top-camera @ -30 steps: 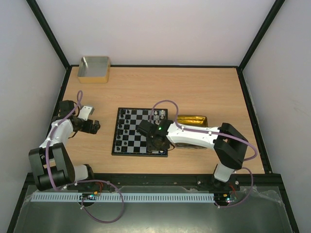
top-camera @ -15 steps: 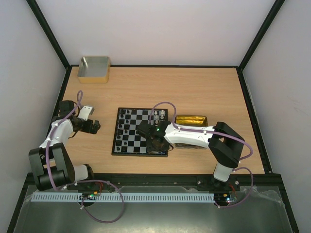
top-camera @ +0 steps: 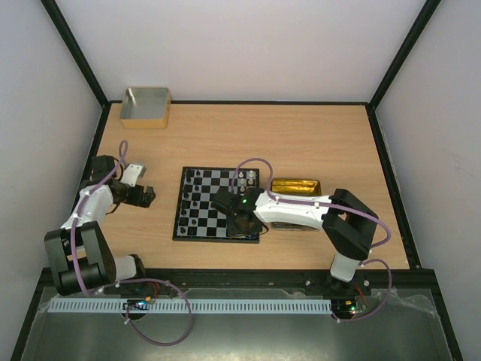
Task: Set up the chess pieces on the board
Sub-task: Place the chess piece on the chessboard.
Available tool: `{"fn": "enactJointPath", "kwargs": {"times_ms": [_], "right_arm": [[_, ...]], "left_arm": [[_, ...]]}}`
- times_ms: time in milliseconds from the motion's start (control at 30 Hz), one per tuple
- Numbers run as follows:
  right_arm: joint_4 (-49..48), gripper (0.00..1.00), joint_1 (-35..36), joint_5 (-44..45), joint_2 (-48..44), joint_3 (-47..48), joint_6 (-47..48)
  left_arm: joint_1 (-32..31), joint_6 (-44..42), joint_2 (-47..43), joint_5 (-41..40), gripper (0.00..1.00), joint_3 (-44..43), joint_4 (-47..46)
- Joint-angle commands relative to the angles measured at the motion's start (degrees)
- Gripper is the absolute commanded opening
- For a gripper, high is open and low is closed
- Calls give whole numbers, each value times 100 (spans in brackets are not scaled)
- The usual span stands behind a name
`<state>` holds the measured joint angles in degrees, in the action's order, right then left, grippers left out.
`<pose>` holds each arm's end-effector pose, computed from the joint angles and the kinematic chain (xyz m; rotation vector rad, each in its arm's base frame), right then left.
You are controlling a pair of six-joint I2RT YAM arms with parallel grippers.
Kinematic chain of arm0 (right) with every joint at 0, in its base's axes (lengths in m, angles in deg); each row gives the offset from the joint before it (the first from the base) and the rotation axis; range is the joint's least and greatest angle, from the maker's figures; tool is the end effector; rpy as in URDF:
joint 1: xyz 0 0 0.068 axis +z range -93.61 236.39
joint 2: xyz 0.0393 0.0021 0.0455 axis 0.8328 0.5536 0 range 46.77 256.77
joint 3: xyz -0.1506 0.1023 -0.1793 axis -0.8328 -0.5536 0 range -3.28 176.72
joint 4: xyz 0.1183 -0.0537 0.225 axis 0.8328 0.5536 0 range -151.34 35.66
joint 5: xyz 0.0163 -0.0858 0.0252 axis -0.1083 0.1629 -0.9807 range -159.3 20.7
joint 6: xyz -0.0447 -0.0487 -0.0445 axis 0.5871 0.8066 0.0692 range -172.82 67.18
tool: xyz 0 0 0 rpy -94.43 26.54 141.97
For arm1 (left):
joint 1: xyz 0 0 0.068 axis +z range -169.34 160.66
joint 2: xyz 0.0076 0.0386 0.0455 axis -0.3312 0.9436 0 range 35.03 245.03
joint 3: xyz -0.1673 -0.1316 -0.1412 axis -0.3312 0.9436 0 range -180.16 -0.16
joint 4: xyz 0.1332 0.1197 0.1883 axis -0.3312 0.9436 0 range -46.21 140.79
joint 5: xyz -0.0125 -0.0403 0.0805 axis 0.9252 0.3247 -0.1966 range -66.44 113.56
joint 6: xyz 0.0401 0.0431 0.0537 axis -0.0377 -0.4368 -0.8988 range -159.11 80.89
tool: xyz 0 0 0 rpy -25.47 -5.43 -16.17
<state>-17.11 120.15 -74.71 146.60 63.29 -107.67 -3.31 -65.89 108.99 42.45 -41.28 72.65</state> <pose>0.1397 0.2980 0.1338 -0.2561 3.0789 0.3658 0.2509 0.0490 0.1461 0.3469 2.5399 -0.1610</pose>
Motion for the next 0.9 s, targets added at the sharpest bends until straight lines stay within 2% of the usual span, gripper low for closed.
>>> {"fn": "enactJointPath", "kwargs": {"times_ms": [0,300,433,833,867], "right_arm": [[-65,13,-22,69,54,-41,-1],[-35,14,-22,82,88,-8,21],[140,17,-22,222,-2,135,40],[618,22,-22,478,-586,411,63],[634,24,-22,519,-660,474,78]], "left_arm": [[-21,7,-72,70,99,71,14],[-15,9,-92,65,99,71,14],[-21,7,-92,70,99,75,16],[-19,7,-147,28,99,122,-19],[-18,7,-168,27,99,118,-9]]}}
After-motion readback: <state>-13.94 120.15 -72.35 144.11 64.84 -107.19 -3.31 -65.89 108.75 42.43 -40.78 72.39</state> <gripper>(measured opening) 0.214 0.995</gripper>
